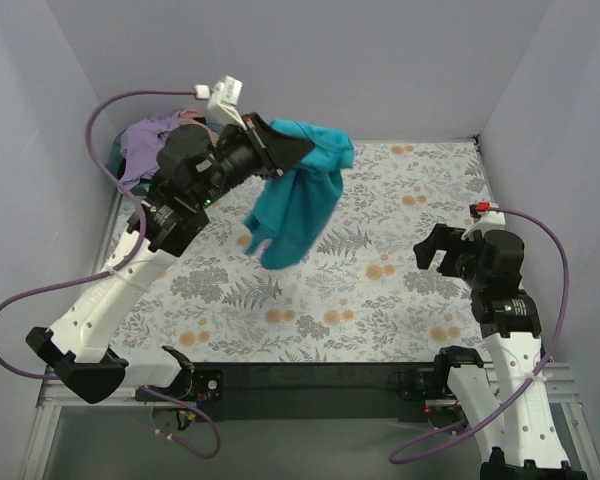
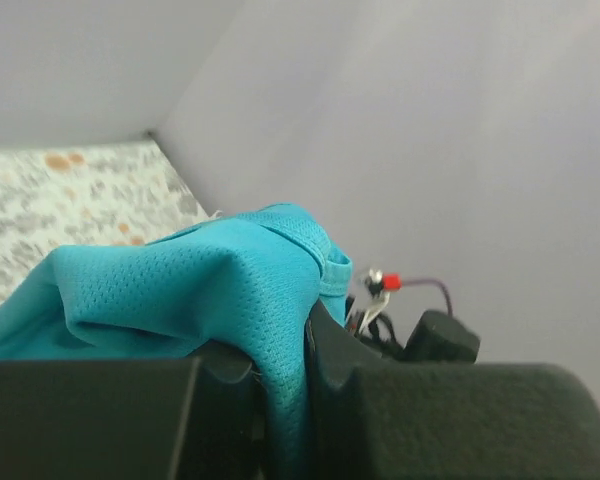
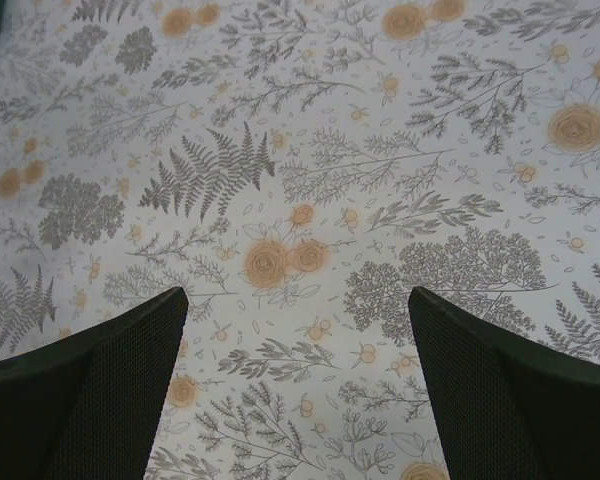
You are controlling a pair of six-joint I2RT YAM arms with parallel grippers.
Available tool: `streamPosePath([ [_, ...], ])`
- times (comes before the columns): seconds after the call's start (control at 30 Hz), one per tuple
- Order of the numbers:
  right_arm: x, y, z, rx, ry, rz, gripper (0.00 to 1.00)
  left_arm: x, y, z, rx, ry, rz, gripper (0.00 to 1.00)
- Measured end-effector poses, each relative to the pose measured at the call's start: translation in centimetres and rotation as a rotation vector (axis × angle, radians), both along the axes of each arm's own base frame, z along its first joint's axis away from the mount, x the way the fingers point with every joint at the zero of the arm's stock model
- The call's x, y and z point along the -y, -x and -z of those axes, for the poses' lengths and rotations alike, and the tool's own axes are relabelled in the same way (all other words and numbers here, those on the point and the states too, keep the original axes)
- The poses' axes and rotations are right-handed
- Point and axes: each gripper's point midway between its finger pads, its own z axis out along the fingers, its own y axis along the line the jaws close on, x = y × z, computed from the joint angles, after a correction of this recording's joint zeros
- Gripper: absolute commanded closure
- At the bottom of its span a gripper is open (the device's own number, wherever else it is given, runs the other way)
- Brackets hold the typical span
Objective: Fold and stack the t-shirts
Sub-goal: Move the tshirt to the center of the board
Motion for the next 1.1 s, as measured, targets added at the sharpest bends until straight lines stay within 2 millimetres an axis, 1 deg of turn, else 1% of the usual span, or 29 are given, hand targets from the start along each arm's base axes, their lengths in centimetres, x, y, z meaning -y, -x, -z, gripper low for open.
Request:
streamPosePath([
  [0.07, 0.5, 0.2, -1.2, 0.031, 0.011, 0.030, 0.02, 2.2, 0.9, 3.0, -0.062, -0.034, 0.041, 1.00],
  [0.1, 0.8, 0.3, -1.8, 0.044, 0.015, 0.045, 0.01, 2.7, 1.0, 4.4, -0.092, -0.049, 0.037, 1.00],
  [0.13, 1.0, 0.4, -2.3, 0.057, 0.019, 0.058, 0.02, 2.8, 0.7, 6.0, -0.127, -0.066, 0.006, 1.00],
  [0.17, 1.2, 0.6, -2.8, 0.067, 0.021, 0.068, 0.02, 2.4, 0.1, 7.6, -0.168, -0.081, -0.042, 0.98],
  [0.23, 1.4, 1.0, -3.1, 0.074, 0.023, 0.081, 0.03, 0.9, -1.6, 10.4, -0.250, -0.109, -0.177, 0.93],
  [0.27, 1.4, 1.1, -3.0, 0.066, 0.023, 0.082, 0.03, -0.1, -2.7, 12.0, -0.297, -0.125, -0.258, 0.86],
  [0.3, 1.4, 1.2, -2.7, 0.051, 0.024, 0.082, 0.02, -0.9, -3.6, 13.3, -0.331, -0.143, -0.323, 0.66],
  [0.33, 1.4, 1.3, -2.3, 0.030, 0.026, 0.081, 0.02, -1.4, -4.4, 14.4, -0.355, -0.162, -0.362, 0.43],
  [0.37, 1.4, 1.4, -1.9, 0.012, 0.026, 0.078, 0.02, -1.9, -5.5, 15.9, -0.392, -0.186, -0.398, 0.17],
  [0.43, 1.1, 1.3, -0.7, -0.047, 0.023, 0.065, 0.02, -3.2, -8.5, 19.3, -0.481, -0.225, -0.468, 0.02],
  [0.5, 0.7, 1.2, 0.5, -0.109, 0.018, 0.044, 0.02, -5.1, -11.7, 24.0, -0.603, -0.284, -0.537, 0.02],
  [0.53, 0.5, 1.2, 1.0, -0.131, 0.018, 0.035, 0.02, -6.5, -12.9, 26.5, -0.668, -0.314, -0.578, 0.02],
  [0.57, 0.0, 1.1, 1.7, -0.157, 0.019, 0.017, 0.02, -7.9, -13.5, 29.2, -0.733, -0.352, -0.617, 0.02],
  [0.6, -0.7, 1.2, 2.4, -0.180, 0.022, -0.008, 0.02, -9.6, -13.7, 31.4, -0.787, -0.379, -0.660, 0.02],
  [0.63, -1.5, 1.5, 3.1, -0.202, 0.026, -0.036, 0.01, -11.2, -13.1, 33.6, -0.835, -0.407, -0.697, 0.02],
  [0.67, -2.4, 1.8, 3.6, -0.219, 0.026, -0.068, 0.02, -12.3, -12.2, 34.7, -0.863, -0.424, -0.719, 0.02],
  [0.7, -3.6, 2.1, 4.2, -0.235, 0.031, -0.107, 0.02, -13.5, -10.6, 36.0, -0.897, -0.450, -0.738, 0.02],
  [0.73, -4.8, 2.5, 4.8, -0.252, 0.034, -0.149, 0.02, -14.3, -9.0, 36.5, -0.913, -0.463, -0.750, 0.02],
  [0.77, -5.9, 2.8, 5.4, -0.269, 0.045, -0.182, 0.02, -14.9, -7.4, 36.6, -0.917, -0.461, -0.758, 0.02],
  [0.8, -7.0, 2.9, 5.7, -0.277, 0.048, -0.209, 0.02, -15.7, -5.7, 36.1, -0.912, -0.455, -0.772, 0.02],
  [0.83, -7.8, 2.6, 6.4, -0.296, 0.054, -0.215, 0.01, -16.3, -4.4, 35.3, -0.892, -0.433, -0.780, 0.02],
  [0.87, -8.9, 2.7, 6.7, -0.304, 0.062, -0.240, 0.02, -16.7, -3.5, 34.5, -0.875, -0.412, -0.784, 0.02],
  [0.9, -9.6, 2.4, 7.3, -0.315, 0.068, -0.243, 0.02, -17.1, -2.6, 33.3, -0.836, -0.366, -0.790, 0.02],
  [0.97, -10.8, 1.6, 8.3, -0.330, 0.081, -0.239, 0.04, -17.8, -1.2, 32.3, -0.800, -0.311, -0.791, 0.02],
  [1.03, -11.8, 0.6, 9.4, -0.339, 0.089, -0.230, 0.05, -18.2, 0.2, 32.8, -0.798, -0.295, -0.783, 0.02],
  [1.1, -12.7, -0.3, 10.5, -0.349, 0.093, -0.222, 0.08, -18.2, 1.1, 34.1, -0.821, -0.305, -0.766, 0.02],
])
